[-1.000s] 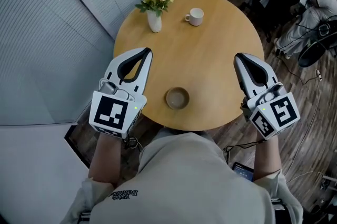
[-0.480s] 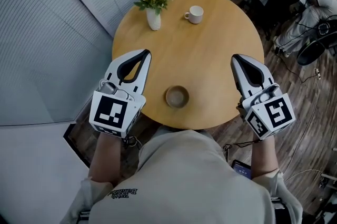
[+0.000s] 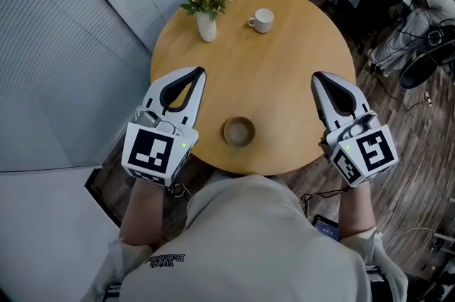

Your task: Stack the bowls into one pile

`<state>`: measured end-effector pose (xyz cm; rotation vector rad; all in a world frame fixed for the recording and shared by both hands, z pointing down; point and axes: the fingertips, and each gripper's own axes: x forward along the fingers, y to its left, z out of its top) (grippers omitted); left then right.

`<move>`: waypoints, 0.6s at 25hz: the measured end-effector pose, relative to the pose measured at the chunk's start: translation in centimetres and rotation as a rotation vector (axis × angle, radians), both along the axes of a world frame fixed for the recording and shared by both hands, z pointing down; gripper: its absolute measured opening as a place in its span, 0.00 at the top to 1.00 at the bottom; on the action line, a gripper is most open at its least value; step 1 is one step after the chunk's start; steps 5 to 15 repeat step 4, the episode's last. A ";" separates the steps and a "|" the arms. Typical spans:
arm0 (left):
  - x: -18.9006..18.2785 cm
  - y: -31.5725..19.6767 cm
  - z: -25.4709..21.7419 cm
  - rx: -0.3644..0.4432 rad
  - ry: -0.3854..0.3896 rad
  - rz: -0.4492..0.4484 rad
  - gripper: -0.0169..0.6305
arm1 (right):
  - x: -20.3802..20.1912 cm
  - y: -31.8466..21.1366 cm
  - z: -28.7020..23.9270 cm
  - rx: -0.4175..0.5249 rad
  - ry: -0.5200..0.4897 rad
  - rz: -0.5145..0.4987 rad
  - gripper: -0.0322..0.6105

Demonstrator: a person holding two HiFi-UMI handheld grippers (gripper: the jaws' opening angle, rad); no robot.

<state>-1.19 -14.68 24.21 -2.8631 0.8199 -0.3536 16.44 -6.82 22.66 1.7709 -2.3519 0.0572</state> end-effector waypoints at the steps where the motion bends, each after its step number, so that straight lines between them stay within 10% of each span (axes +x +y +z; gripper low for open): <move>1: 0.1 0.0 0.0 0.000 0.001 0.003 0.94 | 0.0 -0.1 0.1 -0.002 0.001 0.002 0.90; 15: 0.1 -0.1 0.2 -0.002 0.004 0.010 0.94 | 0.0 -0.5 0.4 -0.011 0.005 0.007 0.90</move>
